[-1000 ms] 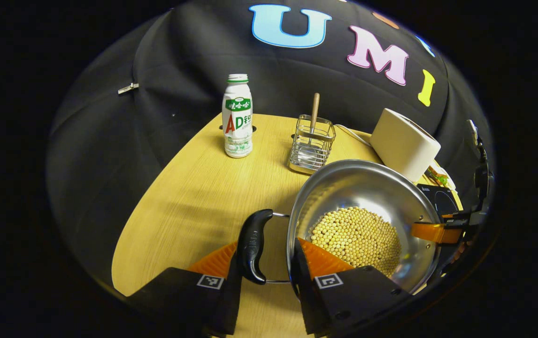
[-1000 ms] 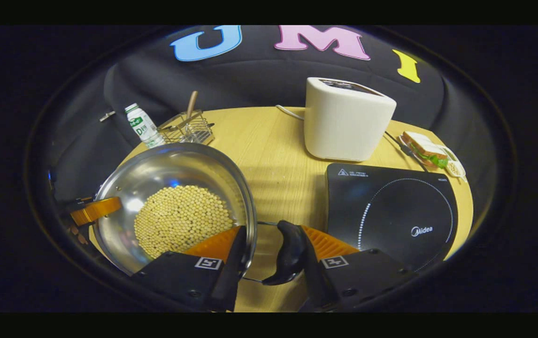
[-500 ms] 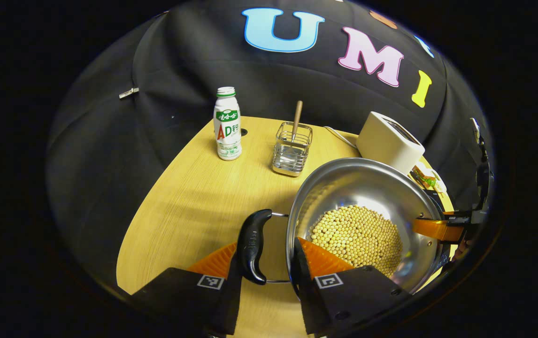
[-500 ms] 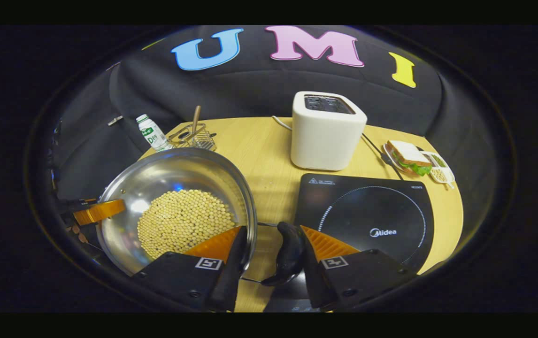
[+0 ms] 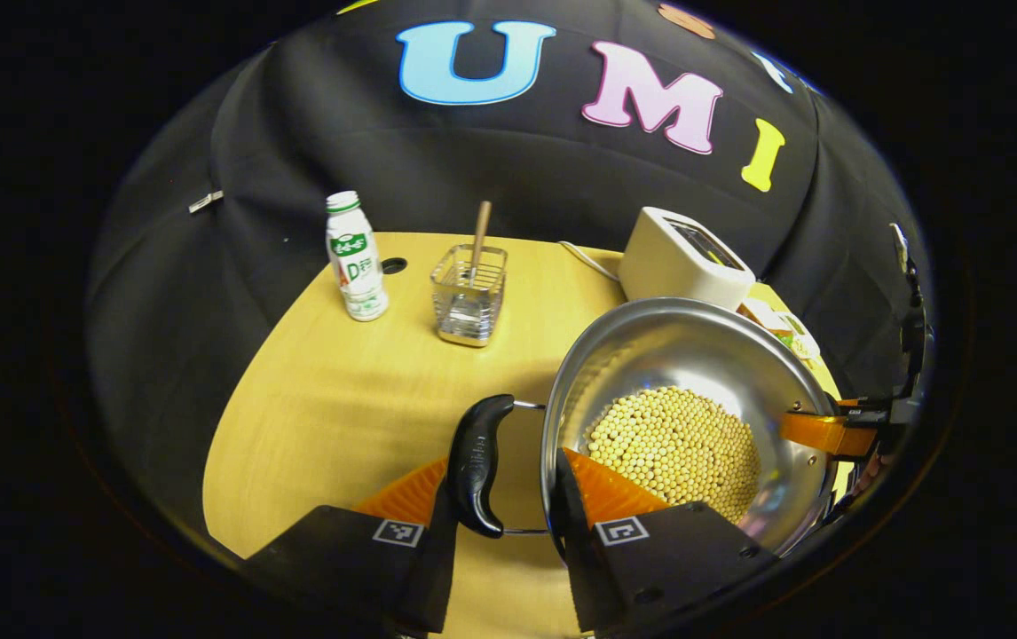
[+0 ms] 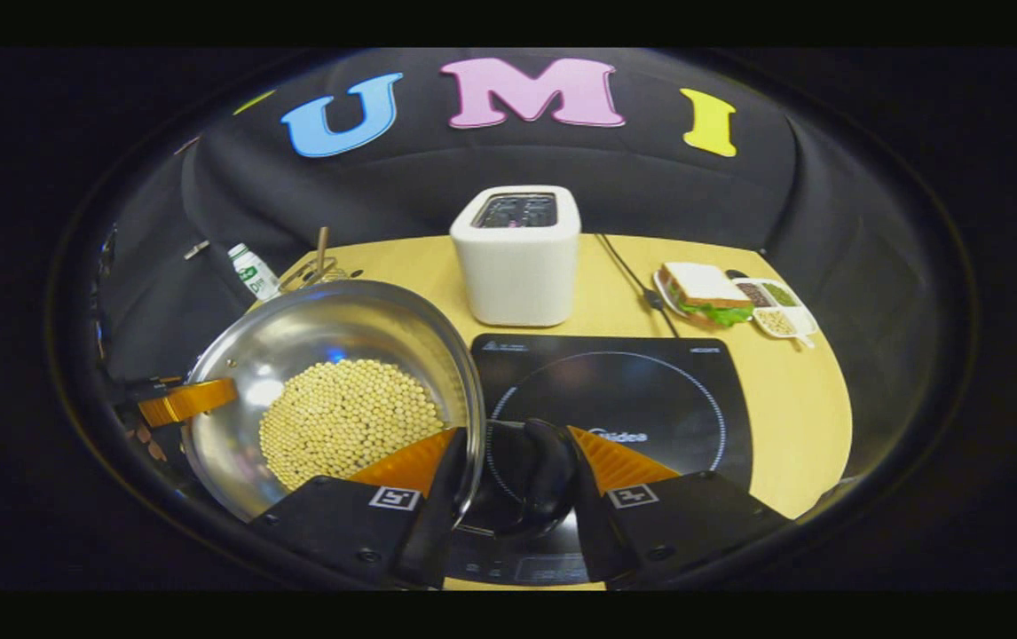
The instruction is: First push the handle of the pot to place it horizontally, then grasp the pot with both hands and set it on the induction cooktop.
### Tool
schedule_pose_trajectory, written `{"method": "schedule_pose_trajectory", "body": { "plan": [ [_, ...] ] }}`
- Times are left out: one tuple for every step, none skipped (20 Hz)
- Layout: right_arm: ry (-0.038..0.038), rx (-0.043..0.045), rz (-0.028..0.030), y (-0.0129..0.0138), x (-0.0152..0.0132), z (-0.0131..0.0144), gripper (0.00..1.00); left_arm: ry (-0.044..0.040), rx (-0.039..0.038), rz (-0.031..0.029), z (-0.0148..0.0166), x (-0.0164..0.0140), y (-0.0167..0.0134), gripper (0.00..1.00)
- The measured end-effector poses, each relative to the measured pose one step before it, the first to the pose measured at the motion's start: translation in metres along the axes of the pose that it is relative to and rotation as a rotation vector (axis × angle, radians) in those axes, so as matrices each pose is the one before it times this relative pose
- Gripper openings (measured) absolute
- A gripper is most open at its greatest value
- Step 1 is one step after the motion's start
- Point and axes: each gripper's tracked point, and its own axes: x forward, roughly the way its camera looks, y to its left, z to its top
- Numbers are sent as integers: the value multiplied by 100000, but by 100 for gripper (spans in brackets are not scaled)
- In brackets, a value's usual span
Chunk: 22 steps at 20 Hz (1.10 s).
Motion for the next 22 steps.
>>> {"method": "schedule_pose_trajectory", "body": {
  "plan": [
    [-139,576,-816,-962,-116,15,61,20,583,-859,201,283,-978,55],
    [-136,650,-776,-914,-185,6,61,131,526,-808,63,283,-991,55],
    [-79,690,-668,-958,-128,9,61,215,456,-724,103,287,-988,55],
    [79,595,-641,-931,-105,67,61,193,442,-671,61,213,-847,55],
    [51,401,-495,-901,-50,-52,61,50,658,-641,109,307,-913,55],
    [200,221,-422,-932,-81,15,61,167,337,-586,-16,189,-854,55],
    [70,426,-433,-839,-155,56,61,234,197,-526,55,266,-988,55],
    [-90,297,-512,-896,-14,42,61,122,211,-526,-1,198,-1020,55],
    [70,159,-495,-888,-28,57,61,33,126,-434,74,270,-773,55],
    [-145,147,-416,-855,-5,74,61,5,88,-491,-11,273,-954,55],
    [-90,298,-514,-798,-53,37,61,23,32,-458,-6,248,-803,55],
    [-74,291,-468,-844,7,113,61,-192,94,-447,-22,295,-800,55],
    [-194,82,-420,-755,-113,-78,61,-27,23,-374,79,319,-833,55],
    [-25,68,-324,-781,73,-19,61,31,81,-311,-30,235,-664,55],
    [14,199,-188,-654,182,-1,61,267,132,-274,11,286,-768,55],
    [103,314,-86,-648,96,25,61,207,-99,-108,-171,182,-627,56],
    [359,193,-90,-648,61,-140,61,378,-13,-50,-114,233,-658,56],
    [154,163,24,-548,72,-66,61,190,-4,66,-38,207,-487,55],
    [162,75,59,-481,228,-37,61,266,-34,17,23,203,-605,55],
    [131,136,183,-515,196,49,61,49,-81,95,-44,203,-434,55],
    [164,51,148,-428,242,-88,61,6,-101,44,-70,226,-528,55],
    [103,149,152,-469,219,25,61,150,-54,100,-35,244,-446,55]
  ]
}}
